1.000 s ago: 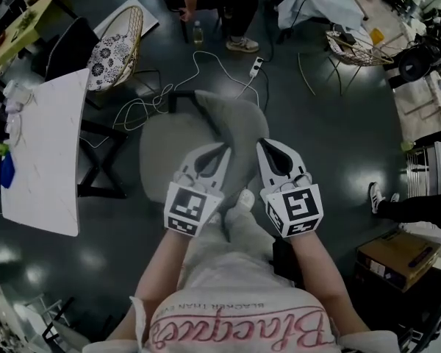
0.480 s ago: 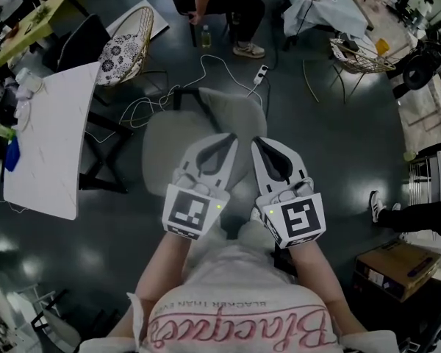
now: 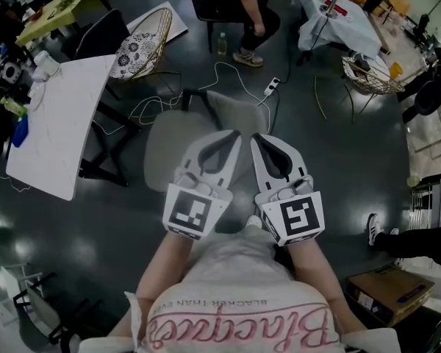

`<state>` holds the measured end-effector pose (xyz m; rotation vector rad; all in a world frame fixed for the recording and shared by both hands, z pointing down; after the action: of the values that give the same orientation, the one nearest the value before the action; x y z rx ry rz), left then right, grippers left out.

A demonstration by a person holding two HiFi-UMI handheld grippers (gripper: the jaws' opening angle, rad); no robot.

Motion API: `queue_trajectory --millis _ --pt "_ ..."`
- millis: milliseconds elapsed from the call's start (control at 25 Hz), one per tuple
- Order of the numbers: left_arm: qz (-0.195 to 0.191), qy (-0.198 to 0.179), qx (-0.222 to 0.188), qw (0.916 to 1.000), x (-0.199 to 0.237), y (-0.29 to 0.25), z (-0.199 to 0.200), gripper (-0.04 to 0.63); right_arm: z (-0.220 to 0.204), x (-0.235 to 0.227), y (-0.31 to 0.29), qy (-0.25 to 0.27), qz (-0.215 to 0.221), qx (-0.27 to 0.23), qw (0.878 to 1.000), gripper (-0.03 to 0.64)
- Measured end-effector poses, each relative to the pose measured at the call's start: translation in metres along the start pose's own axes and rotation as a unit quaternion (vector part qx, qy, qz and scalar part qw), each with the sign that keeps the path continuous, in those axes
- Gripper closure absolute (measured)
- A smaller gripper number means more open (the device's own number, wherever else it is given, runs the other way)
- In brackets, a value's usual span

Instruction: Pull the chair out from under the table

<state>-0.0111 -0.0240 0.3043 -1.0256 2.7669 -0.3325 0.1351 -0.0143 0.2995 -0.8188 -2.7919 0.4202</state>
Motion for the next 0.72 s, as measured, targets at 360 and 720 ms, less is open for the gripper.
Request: queue_trajectory --millis 360,720 --pt "0.021 -0.013 -0.011 0.9996 0.0006 0.0012 0.0055 0.591 0.0028 0.0013 -0.0046 0.005 0.018 -0.013 1.000 0.612" --pt "0.020 -0.018 -0.014 0.9995 0.0023 -0.0019 0.0081 0.591 0.0018 -0.0016 -0.0032 0.010 0.010 -0.014 1.000 0.612"
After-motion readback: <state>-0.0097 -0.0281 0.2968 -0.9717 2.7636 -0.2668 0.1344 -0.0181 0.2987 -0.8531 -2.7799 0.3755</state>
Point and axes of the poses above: the fingertips, and each gripper's own axes: y backward along the fingers, x to its left, z out of its top, the point moved 10 cm from there along y, backward along the fingers, and after that the axes turned 14 degrees about x, right-handed, at the moved point
